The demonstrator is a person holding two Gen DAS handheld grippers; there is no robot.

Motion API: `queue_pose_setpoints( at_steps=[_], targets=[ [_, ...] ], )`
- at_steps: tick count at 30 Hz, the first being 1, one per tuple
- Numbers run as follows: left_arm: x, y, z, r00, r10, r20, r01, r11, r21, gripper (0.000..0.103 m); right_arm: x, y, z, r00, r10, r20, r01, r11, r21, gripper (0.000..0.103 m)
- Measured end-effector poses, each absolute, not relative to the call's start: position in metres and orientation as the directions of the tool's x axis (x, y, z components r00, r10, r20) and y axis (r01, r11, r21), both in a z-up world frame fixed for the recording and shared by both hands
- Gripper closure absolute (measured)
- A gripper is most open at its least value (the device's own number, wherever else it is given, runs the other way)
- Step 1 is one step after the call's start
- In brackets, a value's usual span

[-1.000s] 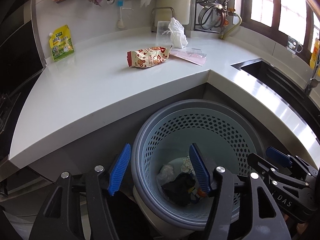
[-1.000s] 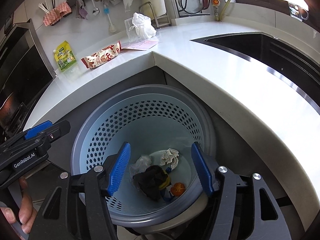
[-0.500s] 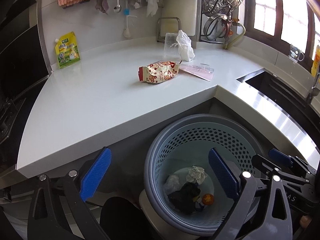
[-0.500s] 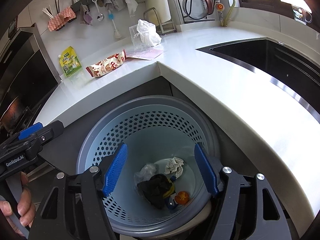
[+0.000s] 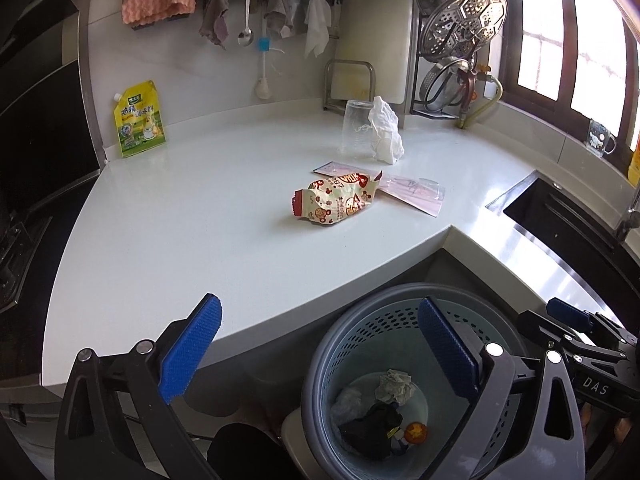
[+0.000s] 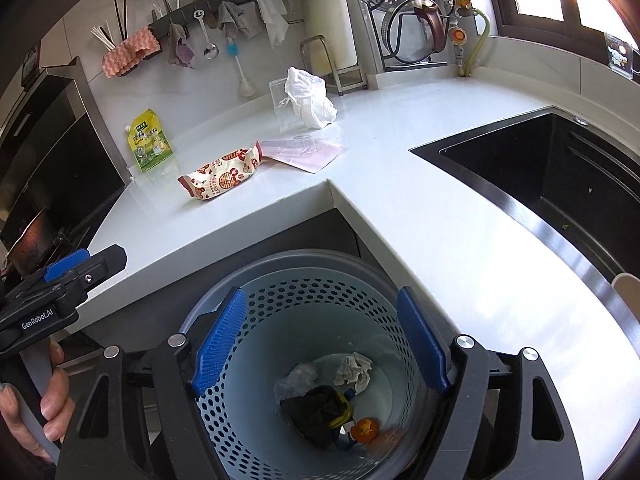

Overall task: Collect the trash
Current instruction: 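Move both open grippers from the basket back over the counter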

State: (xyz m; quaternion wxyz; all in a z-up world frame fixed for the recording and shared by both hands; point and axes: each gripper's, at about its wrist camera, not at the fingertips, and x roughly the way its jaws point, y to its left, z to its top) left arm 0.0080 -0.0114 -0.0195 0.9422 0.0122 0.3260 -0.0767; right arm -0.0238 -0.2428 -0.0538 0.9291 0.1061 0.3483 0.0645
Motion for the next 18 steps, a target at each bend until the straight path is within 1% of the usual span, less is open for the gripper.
queue_pose_setpoints(
  at_steps=[4,18],
  targets=[
    [0.023,-0.009,-0.013,0.777,-0.163,-0.608,0.154,0.986,-0.067,0.007,-0.011,-0.249,-0.045,0.755,0.192,-0.627,-0.044,0.969,0.243,0.029],
    [0.067,0.002,0.015,0.816,-0.119,-0.565,0.115,0.992,-0.044,0.006,0.035,-0.251,-0.010,0.775,0.161,-0.611,-0.078,0.984,0.160,0.028]
  ],
)
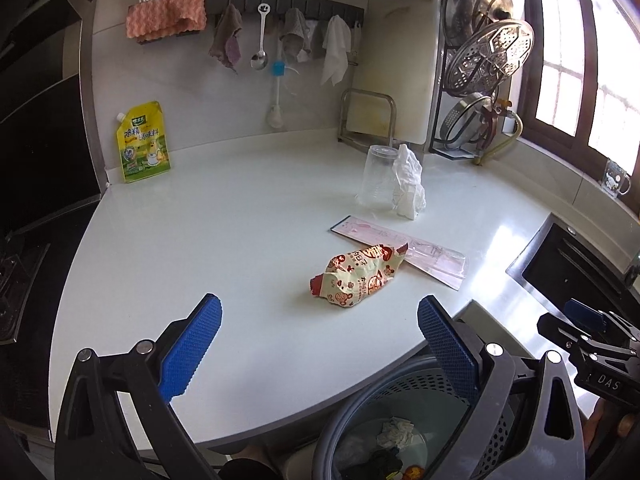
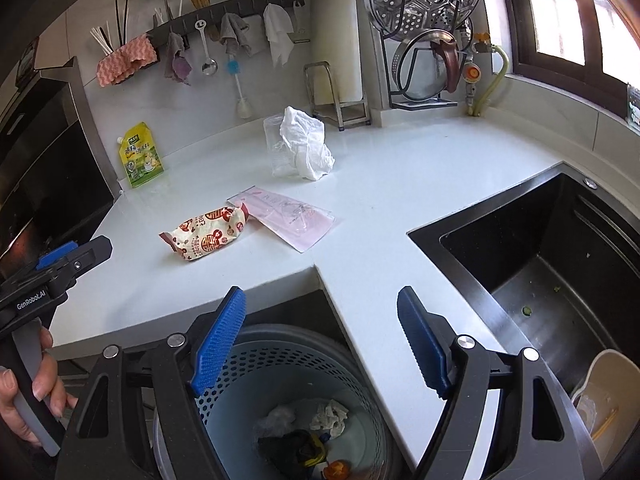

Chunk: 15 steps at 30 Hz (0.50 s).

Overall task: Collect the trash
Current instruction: 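Move both open grippers from the basket back over the counter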

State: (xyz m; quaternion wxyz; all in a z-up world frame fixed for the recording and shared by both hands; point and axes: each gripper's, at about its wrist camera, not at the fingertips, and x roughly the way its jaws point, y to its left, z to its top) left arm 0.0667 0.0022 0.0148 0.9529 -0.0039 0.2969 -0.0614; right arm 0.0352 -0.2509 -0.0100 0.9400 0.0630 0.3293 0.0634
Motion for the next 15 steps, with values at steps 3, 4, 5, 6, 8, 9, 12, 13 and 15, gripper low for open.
queue_pose_setpoints(
  at_steps=[3,4,5,6,8,9,12,13,15],
  targets=[
    [0.078,0.002,0.017,0.815,-0.117,-0.567,0.120,0.992,-0.031,0.006,0.047,-0.252,-0.006,0.778,0.163,-0.607,-0.081,0.984,0.160,0.028],
    [0.082,0.002,0.018,0.818,-0.111,-0.565,0.118,0.993,-0.023,0.006,0.051,-0.253,-0.005,0.779,0.159,-0.606,-0.081,0.985,0.154,0.028],
    [0.085,0.002,0.019,0.821,-0.102,-0.561,0.113,0.993,-0.014,0.006,0.055,-0.253,-0.004,0.779,0.154,-0.608,-0.081,0.986,0.146,0.028],
    [0.088,0.003,0.019,0.825,-0.096,-0.557,0.111,0.994,-0.008,0.006,0.060,-0.253,-0.003,0.778,0.153,-0.609,-0.084,0.987,0.140,0.028],
    [0.096,0.003,0.019,0.828,-0.093,-0.554,0.110,0.994,-0.003,0.006,0.071,-0.254,-0.002,0.770,0.160,-0.617,-0.095,0.986,0.137,0.028],
    [0.099,0.003,0.019,0.828,-0.092,-0.553,0.107,0.994,-0.004,0.006,0.077,-0.255,-0.002,0.763,0.165,-0.624,-0.100,0.985,0.137,0.028],
    [0.111,0.004,0.016,0.824,-0.086,-0.559,0.093,0.996,-0.016,0.006,0.095,-0.254,-0.002,0.743,0.184,-0.644,-0.124,0.983,0.137,0.026],
    [0.115,0.005,0.014,0.821,-0.085,-0.564,0.088,0.996,-0.022,0.006,0.100,-0.252,-0.002,0.738,0.191,-0.647,-0.137,0.982,0.134,0.026],
    [0.123,0.005,0.011,0.816,-0.086,-0.572,0.084,0.996,-0.029,0.006,0.111,-0.249,-0.004,0.726,0.204,-0.657,-0.163,0.979,0.124,0.026]
  ],
)
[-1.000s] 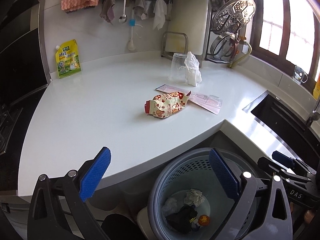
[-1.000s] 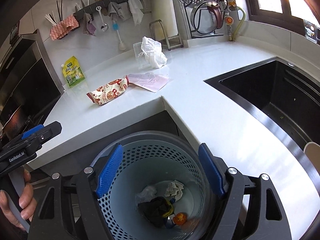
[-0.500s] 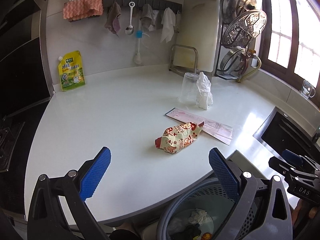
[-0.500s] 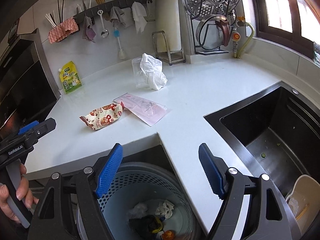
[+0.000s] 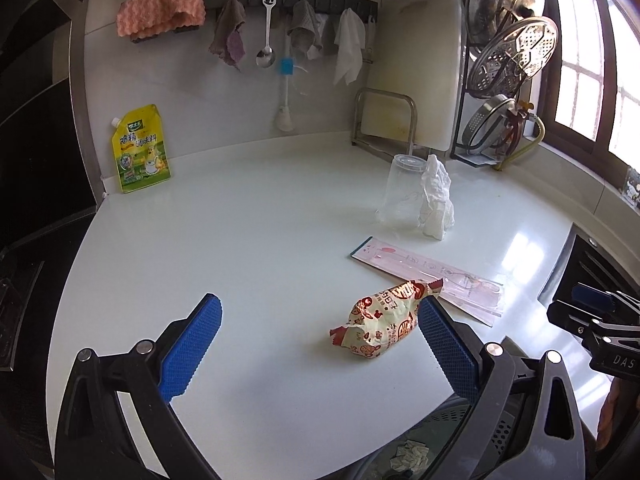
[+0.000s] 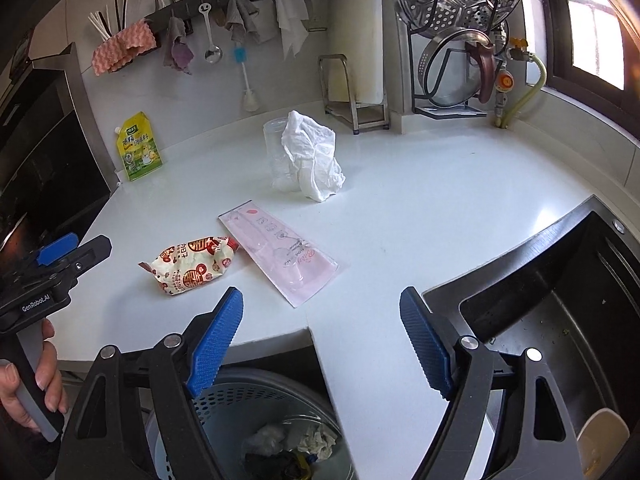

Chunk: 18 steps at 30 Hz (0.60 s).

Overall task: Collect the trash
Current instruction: 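Move both open grippers from the basket back over the counter, then grasp the red-white snack wrapper with the left gripper while the right gripper approaches the pink strip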

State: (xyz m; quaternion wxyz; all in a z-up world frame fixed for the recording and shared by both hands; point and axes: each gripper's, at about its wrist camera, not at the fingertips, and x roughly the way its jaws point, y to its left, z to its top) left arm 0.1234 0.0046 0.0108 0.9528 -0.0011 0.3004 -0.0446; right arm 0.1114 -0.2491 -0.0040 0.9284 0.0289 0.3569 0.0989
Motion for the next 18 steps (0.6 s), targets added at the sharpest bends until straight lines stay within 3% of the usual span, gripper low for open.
queue_pose_setpoints(
  at_steps=[18],
  targets=[
    [0.157,-0.010,-0.022,0.741,-0.123,-0.660,0.139,0.990,-0.029,0.006,0.201,-0.212,-0.035,0.562,0.302,-0.770,-0.352,0.930,0.108,0.026]
  ],
)
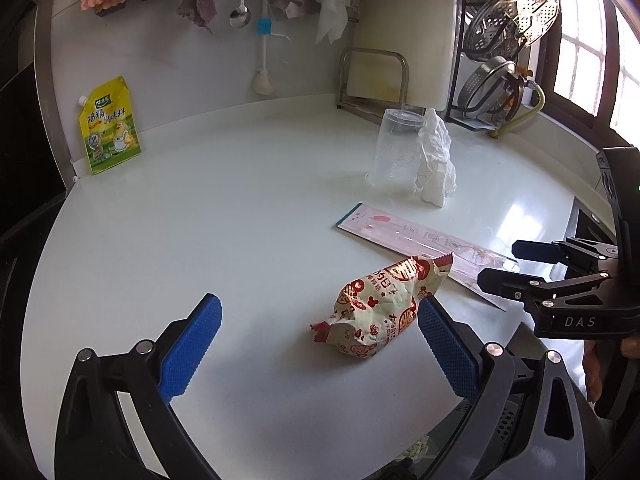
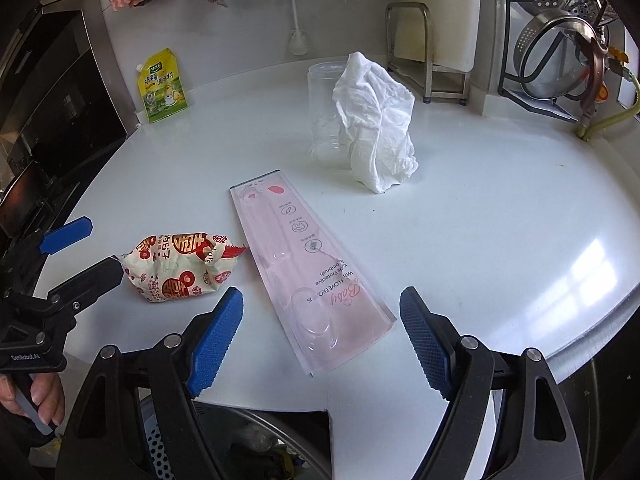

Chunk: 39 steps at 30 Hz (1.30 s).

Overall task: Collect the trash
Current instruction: 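Grasp the red-white snack wrapper with the left gripper while the right gripper approaches the pink strip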

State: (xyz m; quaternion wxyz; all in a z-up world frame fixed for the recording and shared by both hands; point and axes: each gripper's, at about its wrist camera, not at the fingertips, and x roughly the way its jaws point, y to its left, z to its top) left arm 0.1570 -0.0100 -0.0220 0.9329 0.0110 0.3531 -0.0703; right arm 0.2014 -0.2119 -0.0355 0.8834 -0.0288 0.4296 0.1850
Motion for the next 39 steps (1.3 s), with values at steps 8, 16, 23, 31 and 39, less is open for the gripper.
queue_pose_setpoints(
  at_steps=[8,16,23,31,39],
  targets=[
    [0.161,-0.012,-0.026,0.730,-0.121,-0.673,0.150,0.989,-0.015,0.006,0.219,-0.198,-0.045,0.529,0.308,-0.791,-0.400,0.912,0.088,0.026],
    [0.162,-0.011,-0.028,0.724,-0.125,-0.678,0.153,0.988,-0.019,0.006,0.231,-0.188,-0.050,0.538,0.282,-0.794,-0.410,0.911,0.046,0.026],
    [0.166,-0.016,-0.030,0.714,-0.149,-0.684,0.172,0.984,-0.035,0.006,0.232,-0.191,-0.049,0.547,0.272,-0.792,-0.400,0.916,0.038,0.029],
    [0.169,-0.025,-0.031,0.703,-0.155,-0.694,0.183,0.983,-0.035,0.006,0.226,-0.210,-0.049,0.563,0.239,-0.791,-0.337,0.941,0.045,0.041],
    [0.176,-0.036,-0.034,0.700,-0.133,-0.701,0.184,0.983,-0.003,0.006,0.221,-0.232,-0.048,0.572,0.212,-0.792,-0.266,0.962,0.065,0.043]
  ],
)
